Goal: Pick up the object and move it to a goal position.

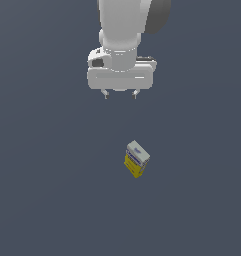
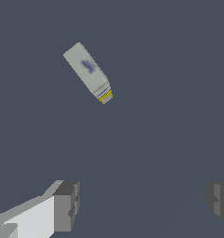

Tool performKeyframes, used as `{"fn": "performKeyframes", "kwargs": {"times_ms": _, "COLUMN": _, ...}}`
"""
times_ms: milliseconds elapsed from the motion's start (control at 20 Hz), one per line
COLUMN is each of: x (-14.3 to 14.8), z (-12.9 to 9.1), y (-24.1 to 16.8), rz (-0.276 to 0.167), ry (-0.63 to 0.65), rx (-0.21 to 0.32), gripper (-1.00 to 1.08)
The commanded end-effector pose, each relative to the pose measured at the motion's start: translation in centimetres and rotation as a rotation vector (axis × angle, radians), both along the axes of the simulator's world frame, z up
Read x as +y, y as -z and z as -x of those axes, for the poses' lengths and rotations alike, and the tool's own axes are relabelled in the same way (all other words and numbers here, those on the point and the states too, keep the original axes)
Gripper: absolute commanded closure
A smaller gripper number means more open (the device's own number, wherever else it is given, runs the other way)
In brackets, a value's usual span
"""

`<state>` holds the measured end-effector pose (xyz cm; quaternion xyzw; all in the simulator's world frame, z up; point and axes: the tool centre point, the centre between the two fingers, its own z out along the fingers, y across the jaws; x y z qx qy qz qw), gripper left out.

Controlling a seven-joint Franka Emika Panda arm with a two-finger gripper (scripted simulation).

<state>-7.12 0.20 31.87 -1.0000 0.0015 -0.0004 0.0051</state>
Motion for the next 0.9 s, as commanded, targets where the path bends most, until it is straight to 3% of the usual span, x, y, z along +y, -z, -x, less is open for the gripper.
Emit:
{"fn": "performKeyframes", "kwargs": {"times_ms": 0, "x": 0.0, "z": 0.0, "y": 0.0, "rz": 0.0, "ry": 0.0, "rx": 0.0, "gripper": -0.92}}
{"fn": "performKeyframes", "kwargs": {"times_ms": 450, "x": 2.9, "z": 0.0, "y": 0.4, "rz": -0.015, "ry": -0.068, "rx": 0.008, "gripper": -0.92}}
{"fn": "performKeyframes", "kwargs": {"times_ms": 850, "x": 3.0, "z": -0.6, "y": 0.6, "rz": -0.013, "ry": -0.089, "rx": 0.008, "gripper": -0.92}}
